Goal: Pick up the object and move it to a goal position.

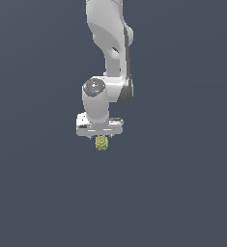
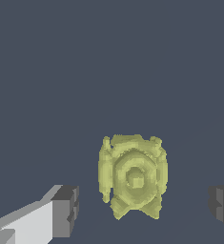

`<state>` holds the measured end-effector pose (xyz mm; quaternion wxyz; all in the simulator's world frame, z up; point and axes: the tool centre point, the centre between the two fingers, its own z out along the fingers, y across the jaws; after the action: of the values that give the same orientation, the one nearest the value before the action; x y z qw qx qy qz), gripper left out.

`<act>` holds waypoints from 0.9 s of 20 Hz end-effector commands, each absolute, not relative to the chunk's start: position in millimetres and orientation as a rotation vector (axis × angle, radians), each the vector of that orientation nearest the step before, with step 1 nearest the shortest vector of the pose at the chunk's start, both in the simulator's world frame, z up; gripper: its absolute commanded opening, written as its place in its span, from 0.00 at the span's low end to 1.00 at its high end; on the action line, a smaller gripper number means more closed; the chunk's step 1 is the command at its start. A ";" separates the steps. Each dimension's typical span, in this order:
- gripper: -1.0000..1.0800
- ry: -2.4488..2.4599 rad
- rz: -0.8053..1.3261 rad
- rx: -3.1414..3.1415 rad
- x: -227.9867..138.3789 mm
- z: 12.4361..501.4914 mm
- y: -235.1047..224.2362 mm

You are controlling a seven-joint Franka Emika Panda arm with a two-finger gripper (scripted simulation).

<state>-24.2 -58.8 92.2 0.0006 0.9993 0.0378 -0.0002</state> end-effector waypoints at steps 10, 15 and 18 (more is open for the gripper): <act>0.96 0.120 0.000 3.139 -26.0 51.1 -59.0; 0.96 0.121 0.000 3.139 -25.2 41.3 -59.0; 0.00 0.121 0.000 3.139 -25.1 41.0 -59.1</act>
<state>-25.1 -59.3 41.9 0.0000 0.9993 0.0383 0.0001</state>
